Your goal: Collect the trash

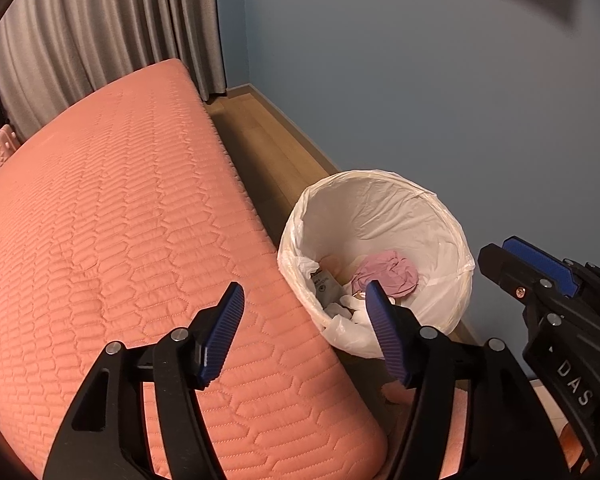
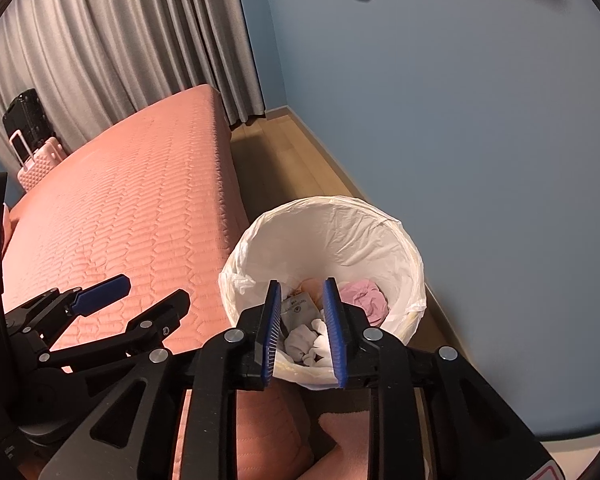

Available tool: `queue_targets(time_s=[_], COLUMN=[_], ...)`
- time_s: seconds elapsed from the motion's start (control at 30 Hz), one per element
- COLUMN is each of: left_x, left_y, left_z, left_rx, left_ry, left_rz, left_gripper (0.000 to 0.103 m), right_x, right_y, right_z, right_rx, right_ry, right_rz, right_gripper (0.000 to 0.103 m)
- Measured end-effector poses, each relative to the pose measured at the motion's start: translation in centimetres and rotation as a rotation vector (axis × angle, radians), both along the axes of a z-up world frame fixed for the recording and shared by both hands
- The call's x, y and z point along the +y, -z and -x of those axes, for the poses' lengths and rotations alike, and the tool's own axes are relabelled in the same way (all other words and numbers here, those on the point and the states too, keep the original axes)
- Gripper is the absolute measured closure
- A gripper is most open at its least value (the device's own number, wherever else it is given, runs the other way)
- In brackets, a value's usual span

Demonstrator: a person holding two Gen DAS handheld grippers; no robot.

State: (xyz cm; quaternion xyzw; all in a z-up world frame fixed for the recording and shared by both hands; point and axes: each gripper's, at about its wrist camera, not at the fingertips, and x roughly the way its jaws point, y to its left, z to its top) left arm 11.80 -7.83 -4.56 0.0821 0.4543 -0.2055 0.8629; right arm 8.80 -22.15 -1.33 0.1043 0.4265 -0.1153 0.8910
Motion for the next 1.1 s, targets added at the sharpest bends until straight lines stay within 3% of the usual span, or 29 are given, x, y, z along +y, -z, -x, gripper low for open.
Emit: queue_targets(time_s=[0.1, 0.53, 0.83, 1.1], left_x=[0.6, 2.5, 3.7, 4.7], left_y=[-0.1, -0.2, 0.0, 0.7], left_z=[0.3, 2.1, 3.5, 4.7], left_rx=[0.000, -0.010, -0.014, -0.002], left_ry=[-0.004, -0.021, -0.056, -0.083], left_rz=[0.002, -0.011, -0.029, -0.047], left_gripper=[0.042, 0.030, 0.020, 0.016], right_x=[0.5, 1.6, 2.7, 3.2], right_y=[-0.2, -0.6, -0.3, 0.5], right_z=[0.2, 2.2, 4.0, 5.3], right_rx=[0.000, 0.011, 0.027, 0.053], right_ry=[-0.004, -0.001, -0.006, -0.006], right_rz=[0.004, 0.017, 0.071, 0.056], right_gripper=[0.081, 0.057, 0.050, 0.049])
